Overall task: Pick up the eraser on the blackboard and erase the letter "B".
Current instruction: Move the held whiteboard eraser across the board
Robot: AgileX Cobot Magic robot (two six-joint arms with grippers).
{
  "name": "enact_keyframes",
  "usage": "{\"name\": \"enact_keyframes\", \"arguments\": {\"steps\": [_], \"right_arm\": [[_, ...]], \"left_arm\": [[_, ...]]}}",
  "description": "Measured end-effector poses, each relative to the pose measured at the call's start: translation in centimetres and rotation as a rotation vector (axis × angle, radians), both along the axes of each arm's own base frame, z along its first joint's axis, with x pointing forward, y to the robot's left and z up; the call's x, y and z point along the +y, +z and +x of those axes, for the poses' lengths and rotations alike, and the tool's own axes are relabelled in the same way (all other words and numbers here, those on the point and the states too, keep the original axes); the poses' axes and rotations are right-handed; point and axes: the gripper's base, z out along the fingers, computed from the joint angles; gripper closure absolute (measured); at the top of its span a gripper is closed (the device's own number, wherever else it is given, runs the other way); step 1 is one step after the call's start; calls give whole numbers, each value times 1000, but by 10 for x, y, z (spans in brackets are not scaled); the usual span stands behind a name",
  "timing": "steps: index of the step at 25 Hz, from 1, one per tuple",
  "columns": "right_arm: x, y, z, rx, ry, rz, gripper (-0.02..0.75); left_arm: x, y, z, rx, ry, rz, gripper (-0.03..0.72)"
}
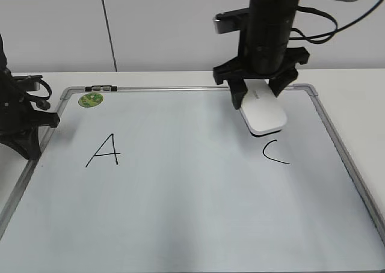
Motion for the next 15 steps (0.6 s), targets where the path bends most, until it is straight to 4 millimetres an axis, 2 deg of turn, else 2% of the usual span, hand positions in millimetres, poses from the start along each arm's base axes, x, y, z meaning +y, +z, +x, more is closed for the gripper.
{"name": "enact_keyframes", "arguments": {"steps": [7, 10, 15], "right_arm": [[-58, -5, -28, 82, -119, -66, 209], [-78, -2, -41, 103, -154, -75, 209], [-110, -9, -63, 170, -229, -74, 209]], "left_arm": [[0, 0, 0, 0, 2, -3, 650], [0, 0, 0, 0, 2, -3, 647], [0, 0, 0, 0, 3, -4, 646]]}}
